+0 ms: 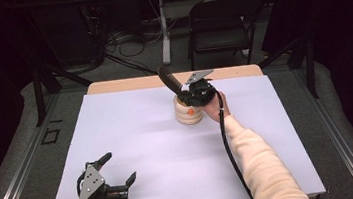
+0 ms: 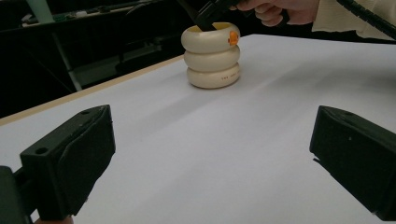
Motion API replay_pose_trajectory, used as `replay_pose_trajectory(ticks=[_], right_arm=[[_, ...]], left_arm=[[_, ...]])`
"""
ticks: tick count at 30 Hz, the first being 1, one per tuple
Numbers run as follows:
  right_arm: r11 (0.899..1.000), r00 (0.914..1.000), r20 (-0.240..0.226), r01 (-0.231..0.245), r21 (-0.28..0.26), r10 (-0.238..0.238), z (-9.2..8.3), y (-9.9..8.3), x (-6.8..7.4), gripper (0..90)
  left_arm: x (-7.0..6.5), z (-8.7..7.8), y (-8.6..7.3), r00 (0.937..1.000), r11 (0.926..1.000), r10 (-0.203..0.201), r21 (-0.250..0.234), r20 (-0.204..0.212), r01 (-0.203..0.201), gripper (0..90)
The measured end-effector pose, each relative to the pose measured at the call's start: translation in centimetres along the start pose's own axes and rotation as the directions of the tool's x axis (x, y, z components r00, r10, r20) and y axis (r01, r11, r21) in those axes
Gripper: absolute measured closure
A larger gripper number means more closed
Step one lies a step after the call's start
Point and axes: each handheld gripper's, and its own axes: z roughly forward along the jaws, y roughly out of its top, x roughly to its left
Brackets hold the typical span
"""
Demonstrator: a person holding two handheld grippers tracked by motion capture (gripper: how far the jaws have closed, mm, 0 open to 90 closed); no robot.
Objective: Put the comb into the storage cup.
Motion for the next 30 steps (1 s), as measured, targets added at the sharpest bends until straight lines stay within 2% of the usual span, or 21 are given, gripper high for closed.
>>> replay_pose_trajectory(ticks=[7, 16, 30], right_arm=[[1.000, 0.9999, 0.000, -0.010, 0.005, 0.010, 0.05, -0.06, -0.16, 71.7], [1.000, 1.0000, -0.005, -0.001, 0.018, 0.002, 0.35, -0.05, -0.04, 71.5], [0.999, 0.9998, 0.013, 0.012, 0.030, -0.012, 0.44, 0.08, 0.17, 71.3]], left_arm=[[0.02, -0.04, 0.00, 1.0000, 1.0000, 0.002, -0.002, -0.001, -0.002, 0.3], [0.02, -0.01, -0.02, 1.0000, 1.0000, -0.001, -0.002, 0.000, 0.001, 0.3], [0.03, -0.02, -0.02, 1.0000, 1.0000, 0.002, 0.000, 0.000, -0.002, 0.3]])
